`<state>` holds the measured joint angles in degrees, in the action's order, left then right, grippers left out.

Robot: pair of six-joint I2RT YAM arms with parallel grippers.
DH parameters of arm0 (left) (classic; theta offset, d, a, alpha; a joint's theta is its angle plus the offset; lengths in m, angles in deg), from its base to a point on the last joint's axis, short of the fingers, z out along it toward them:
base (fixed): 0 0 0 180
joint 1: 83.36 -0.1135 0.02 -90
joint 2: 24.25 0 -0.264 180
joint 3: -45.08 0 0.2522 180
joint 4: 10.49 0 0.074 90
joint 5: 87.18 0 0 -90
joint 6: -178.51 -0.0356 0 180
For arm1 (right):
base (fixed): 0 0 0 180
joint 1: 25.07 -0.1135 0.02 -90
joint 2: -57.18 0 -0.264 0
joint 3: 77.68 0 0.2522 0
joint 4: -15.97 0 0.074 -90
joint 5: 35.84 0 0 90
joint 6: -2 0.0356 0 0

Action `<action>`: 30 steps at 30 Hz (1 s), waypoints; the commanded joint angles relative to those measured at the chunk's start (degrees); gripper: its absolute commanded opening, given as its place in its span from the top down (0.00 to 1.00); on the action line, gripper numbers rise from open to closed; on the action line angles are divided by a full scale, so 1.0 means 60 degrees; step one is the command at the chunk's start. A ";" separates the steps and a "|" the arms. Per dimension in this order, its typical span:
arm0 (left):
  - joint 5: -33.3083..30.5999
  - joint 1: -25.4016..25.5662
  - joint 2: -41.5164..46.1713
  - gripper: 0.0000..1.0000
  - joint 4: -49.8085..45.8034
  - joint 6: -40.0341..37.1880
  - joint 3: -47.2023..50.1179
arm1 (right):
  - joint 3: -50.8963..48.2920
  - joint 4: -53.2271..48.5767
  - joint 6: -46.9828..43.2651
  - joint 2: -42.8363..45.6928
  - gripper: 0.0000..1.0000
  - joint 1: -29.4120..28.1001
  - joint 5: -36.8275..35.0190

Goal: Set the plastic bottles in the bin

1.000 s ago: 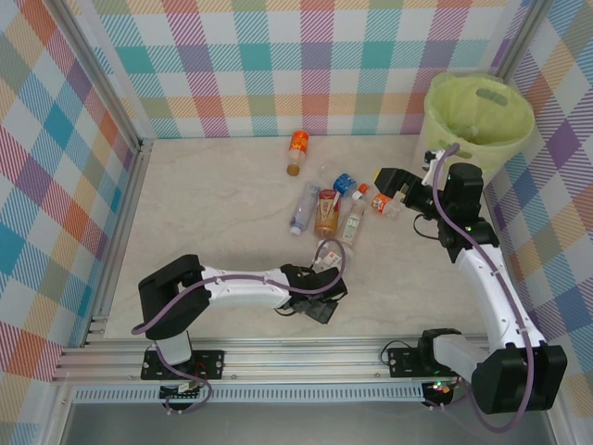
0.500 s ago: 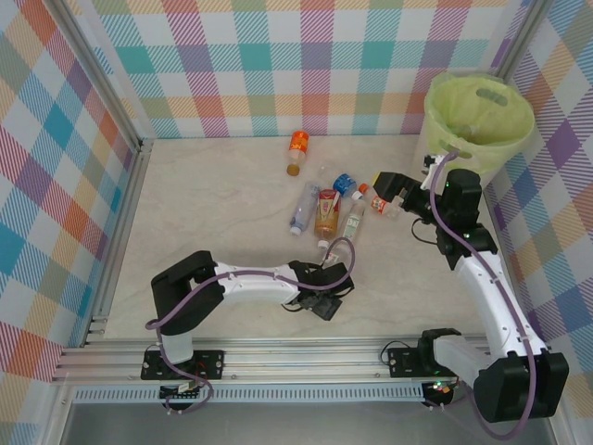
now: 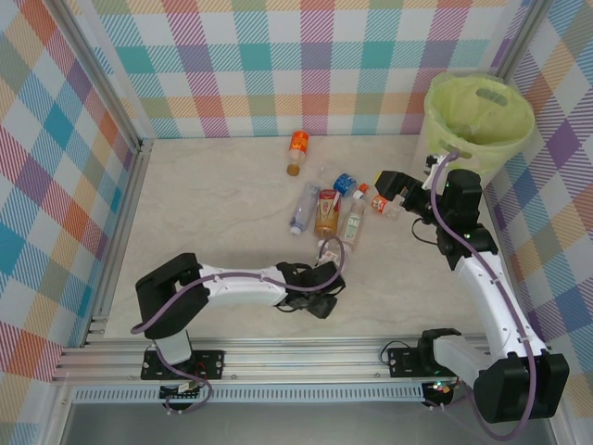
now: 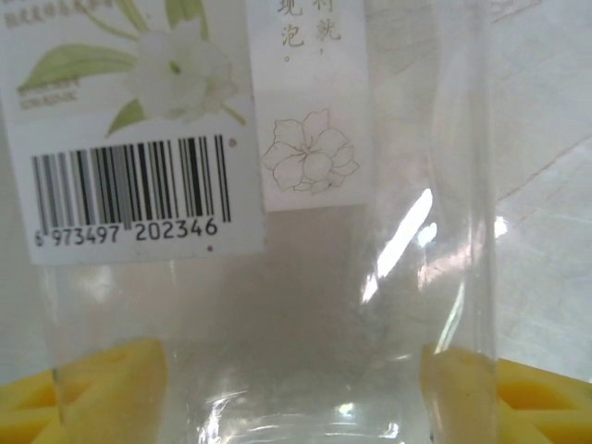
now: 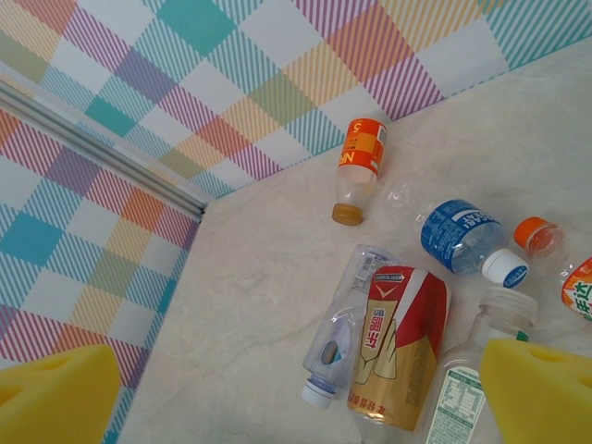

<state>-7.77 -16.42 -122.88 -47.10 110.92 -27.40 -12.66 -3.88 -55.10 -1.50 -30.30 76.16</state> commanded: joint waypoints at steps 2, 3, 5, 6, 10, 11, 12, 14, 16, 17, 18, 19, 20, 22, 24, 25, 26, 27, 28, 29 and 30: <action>-0.0525 -0.0097 0.1475 0.48 0.1082 -0.0362 0.0661 | 0.0025 -0.0314 0.0267 0.0184 0.00 -0.0037 -0.0390; -0.0659 -0.0097 0.1732 0.48 0.1534 -0.0482 0.0825 | 0.0000 -0.0353 0.0308 0.0199 0.00 -0.0032 -0.0415; -0.0964 -0.0171 0.2292 0.48 0.1894 -0.0810 0.1093 | -0.0080 -0.0222 0.0365 0.0199 0.00 -0.0036 -0.0338; -0.1060 -0.0236 0.2470 0.48 0.2017 -0.0917 0.1182 | -0.0112 -0.0163 0.0433 0.0178 0.00 -0.0036 -0.0339; -0.1214 -0.0751 0.3133 0.49 0.2487 -0.1091 0.1357 | -0.0193 0.0161 0.0886 0.0084 0.00 -0.0035 -0.0354; -0.1250 -0.0877 0.3214 0.49 0.2721 -0.1133 0.1379 | -0.0236 0.0328 0.1010 0.0030 0.00 -0.0034 -0.0281; -0.1338 -0.1002 0.3237 0.49 0.2963 -0.1164 0.1408 | -0.0323 0.0584 0.1062 0.0010 0.00 -0.0034 -0.0157; -0.1550 -0.1277 0.3223 0.49 0.3644 -0.1070 0.1456 | -0.0630 0.1528 0.1120 -0.0028 0.00 -0.0058 0.0147; -0.1567 -0.1582 0.3122 0.49 0.4232 -0.0843 0.1435 | -0.0896 0.2266 0.1406 -0.0029 0.00 -0.0065 0.0331; -0.1603 -0.1684 0.3083 0.49 0.4562 -0.0741 0.1429 | -0.0957 0.2588 0.1496 -0.0056 0.00 -0.0076 0.0587; -0.1649 -0.1770 0.3038 0.49 0.4834 -0.0668 0.1433 | -0.0946 0.2798 0.1553 -0.0115 0.00 -0.0090 0.0870; -0.1675 -0.1843 0.2974 0.49 0.5107 -0.0645 0.1435 | -0.0874 0.2948 0.1589 -0.0221 0.00 -0.0119 0.1260; -0.1661 -0.1893 0.2914 0.49 0.5310 -0.0618 0.1395 | -0.0762 0.2988 0.1615 -0.0340 0.00 -0.0177 0.1591; -0.1494 -0.1989 0.2803 0.50 0.5517 -0.0658 0.1289 | -0.0503 0.2937 0.1691 -0.0600 0.00 -0.0305 0.2073; -0.1095 -0.2057 0.2716 0.50 0.5642 -0.0810 0.1208 | -0.0177 0.2773 0.1822 -0.0959 0.00 -0.0414 0.2585; -0.0877 -0.2059 0.2671 0.50 0.5654 -0.0985 0.1150 | 0.0033 0.2581 0.1845 -0.1171 0.00 -0.0467 0.2851; -0.0707 -0.2059 0.2618 0.50 0.5594 -0.1104 0.1094 | 0.0269 0.2308 0.1811 -0.1370 0.00 -0.0535 0.3043; -0.0577 -0.2056 0.2579 0.50 0.5529 -0.1227 0.1049 | 0.0465 0.2089 0.1775 -0.1537 0.00 -0.0607 0.3149; -0.0376 -0.2074 0.2553 0.50 0.5448 -0.1346 0.1009 | 0.0637 0.1920 0.1712 -0.1689 0.00 -0.0695 0.3245; -0.0241 -0.2073 0.2537 0.50 0.5388 -0.1459 0.0976 | 0.0759 0.1848 0.1638 -0.1802 0.00 -0.0775 0.3282; -0.0065 -0.2074 0.2521 0.50 0.5348 -0.1560 0.0968 | 0.0885 0.1721 0.1556 -0.1911 0.00 -0.0881 0.3244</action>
<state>-11.79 -28.44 -107.49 -16.77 104.36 -19.40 -10.38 7.64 -45.13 -11.99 -34.26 91.37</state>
